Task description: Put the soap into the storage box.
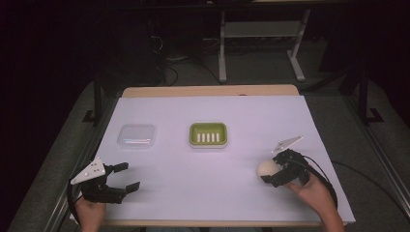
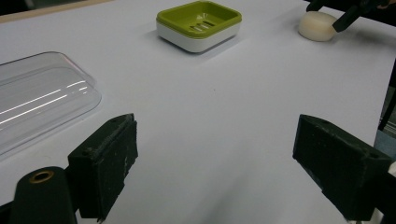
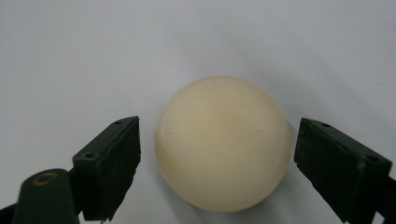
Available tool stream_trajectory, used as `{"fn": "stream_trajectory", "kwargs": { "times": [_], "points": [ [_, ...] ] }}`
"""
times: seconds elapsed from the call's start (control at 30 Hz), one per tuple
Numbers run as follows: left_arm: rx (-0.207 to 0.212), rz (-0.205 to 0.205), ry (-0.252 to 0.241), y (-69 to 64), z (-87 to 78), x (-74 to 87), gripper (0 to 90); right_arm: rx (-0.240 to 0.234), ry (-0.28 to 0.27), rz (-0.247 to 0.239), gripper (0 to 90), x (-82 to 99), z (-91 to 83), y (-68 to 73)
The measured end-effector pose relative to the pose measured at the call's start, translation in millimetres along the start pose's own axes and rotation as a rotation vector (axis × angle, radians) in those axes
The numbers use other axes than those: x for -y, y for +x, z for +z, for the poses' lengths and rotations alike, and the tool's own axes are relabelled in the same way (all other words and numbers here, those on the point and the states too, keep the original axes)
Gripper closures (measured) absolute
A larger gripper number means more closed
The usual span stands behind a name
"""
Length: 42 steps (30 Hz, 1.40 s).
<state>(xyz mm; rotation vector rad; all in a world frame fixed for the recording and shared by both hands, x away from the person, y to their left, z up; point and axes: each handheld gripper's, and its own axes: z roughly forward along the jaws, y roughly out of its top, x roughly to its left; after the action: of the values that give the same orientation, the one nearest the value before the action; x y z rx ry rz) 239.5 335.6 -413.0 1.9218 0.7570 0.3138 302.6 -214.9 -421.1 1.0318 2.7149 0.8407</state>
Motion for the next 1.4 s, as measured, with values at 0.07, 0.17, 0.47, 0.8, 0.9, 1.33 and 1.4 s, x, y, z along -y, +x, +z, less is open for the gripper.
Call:
{"fn": "stream_trajectory", "kwargs": {
  "times": [0.07, 0.17, 0.47, 0.8, 0.9, 1.33, 1.4],
  "points": [
    [0.000, 0.006, 0.004, 0.0, -0.2, -0.3, 13.2, 0.000, -0.001, 0.003, 13.9, 0.4, 1.9, 1.0],
    [0.002, 0.004, 0.002, -0.3, 0.0, -0.1, 13.2, 0.012, 0.006, 0.007, 13.9, 1.7, 3.2, 0.8],
    [0.004, 0.008, 0.004, -0.3, 0.6, -0.8, 13.3, 0.031, 0.012, 0.009, 14.4, 4.5, 5.8, 1.3],
    [0.003, 0.003, 0.000, 0.7, 0.7, -0.6, 13.2, 0.052, 0.028, 0.005, 16.6, 1.1, 11.1, 4.1],
    [0.004, 0.001, 0.000, 0.1, 1.1, -0.9, 13.2, 0.054, 0.028, 0.011, 16.9, 0.9, 11.7, 4.6],
    [0.005, 0.002, 0.002, 0.0, 1.0, -1.0, 13.2, 0.066, 0.041, 0.008, 22.4, 0.6, 15.5, 7.0],
    [0.006, -0.001, 0.000, -0.1, 1.1, -0.9, 13.2, 0.068, 0.041, 0.008, 23.0, 0.8, 15.4, 6.8]
  ]
}}
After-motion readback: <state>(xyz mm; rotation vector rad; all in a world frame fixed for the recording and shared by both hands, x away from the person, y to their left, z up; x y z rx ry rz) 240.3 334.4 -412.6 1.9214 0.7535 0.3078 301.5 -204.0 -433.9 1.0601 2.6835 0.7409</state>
